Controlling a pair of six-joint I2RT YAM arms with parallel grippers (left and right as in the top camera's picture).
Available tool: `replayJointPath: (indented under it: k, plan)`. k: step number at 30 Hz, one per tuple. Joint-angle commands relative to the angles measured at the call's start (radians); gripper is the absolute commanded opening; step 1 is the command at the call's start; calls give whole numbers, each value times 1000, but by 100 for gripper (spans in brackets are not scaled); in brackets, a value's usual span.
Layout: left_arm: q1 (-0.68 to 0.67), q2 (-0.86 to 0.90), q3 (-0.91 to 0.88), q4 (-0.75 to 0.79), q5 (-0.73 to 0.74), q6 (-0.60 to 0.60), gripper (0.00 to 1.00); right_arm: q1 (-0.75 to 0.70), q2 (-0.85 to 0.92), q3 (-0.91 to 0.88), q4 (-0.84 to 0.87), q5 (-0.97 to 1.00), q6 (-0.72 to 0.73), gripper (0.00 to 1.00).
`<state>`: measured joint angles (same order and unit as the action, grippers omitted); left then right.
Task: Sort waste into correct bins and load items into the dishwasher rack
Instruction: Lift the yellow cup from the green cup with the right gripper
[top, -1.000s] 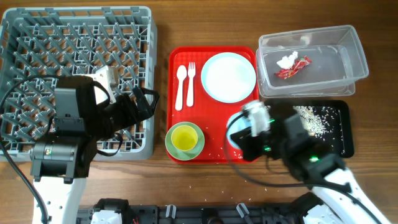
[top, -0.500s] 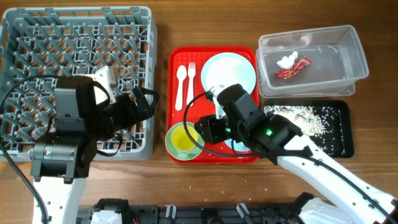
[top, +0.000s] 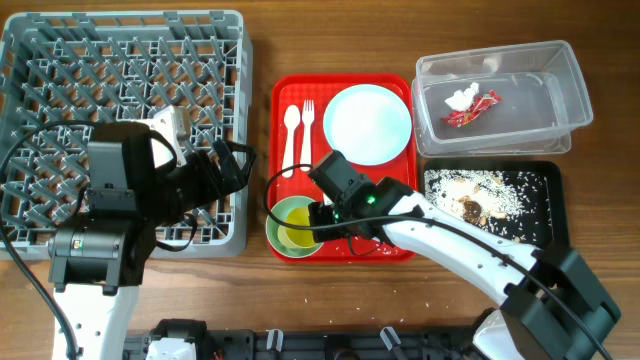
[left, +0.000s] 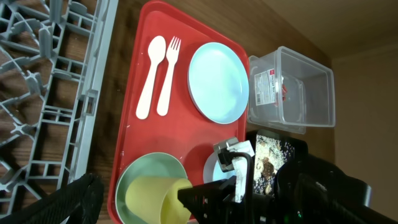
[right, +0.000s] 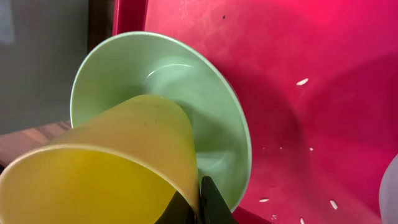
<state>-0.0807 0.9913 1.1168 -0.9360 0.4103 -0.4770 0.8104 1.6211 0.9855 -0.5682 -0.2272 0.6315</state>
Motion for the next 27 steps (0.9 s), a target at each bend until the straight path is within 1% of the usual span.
replayJointPath:
  k: [1, 3, 4, 5, 6, 7, 8, 9, 10, 11, 12, 15, 17, 19, 22, 24, 26, 27]
  plan:
    - [-1, -2, 15, 3, 8, -2, 100, -52, -96, 30, -9, -34, 0, 4]
    - [-1, -2, 15, 3, 9, -2, 100, -178, -203, 30, -28, -198, -26, 4]
    - [-1, -2, 15, 3, 22, -2, 100, -279, -269, 30, -16, -336, -82, 4]
    - [-1, -2, 15, 4, 40, -2, 100, -407, -330, 30, 12, -549, -174, 4]
    - [-1, -2, 15, 9, 61, -2, 100, -475, -355, 30, 35, -692, -230, 4]
    - [-1, 0, 15, 34, 156, -1, 100, -551, -372, 30, 58, -840, -277, 4]
    - [-1, 16, 15, 140, 471, 26, 100, -605, -373, 30, 67, -961, -332, 4]
    - [-1, 40, 15, 269, 724, 20, 96, -624, -372, 30, 84, -1045, -374, 4]
    - [-1, 62, 15, 379, 895, -21, 91, -631, -372, 30, 122, -1133, -397, 4]
    - [-1, 97, 15, 516, 1060, -95, 90, -630, -371, 30, 229, -1211, -334, 4]
    - [-1, 113, 15, 548, 1106, -116, 87, -629, -371, 30, 274, -1212, -290, 4]
    - [-21, 137, 15, 552, 1145, -113, 86, -626, -370, 30, 460, -1211, -141, 4]
    - [-64, 137, 15, 556, 1144, -111, 86, -606, -368, 30, 600, -1194, -28, 4]
    - [-104, 137, 15, 556, 1110, -107, 86, -550, -368, 30, 711, -1144, 55, 4]
    - [-120, 137, 15, 555, 1095, -107, 84, -488, -368, 30, 718, -1070, 65, 4]
    - [-120, 137, 15, 555, 1077, -107, 84, -463, -368, 30, 744, -1082, 68, 4]
    - [-120, 137, 15, 554, 1079, -107, 84, -487, -369, 30, 777, -1092, 87, 4]
    - [-120, 137, 15, 550, 1081, -107, 84, -510, -369, 30, 825, -1120, 117, 4]
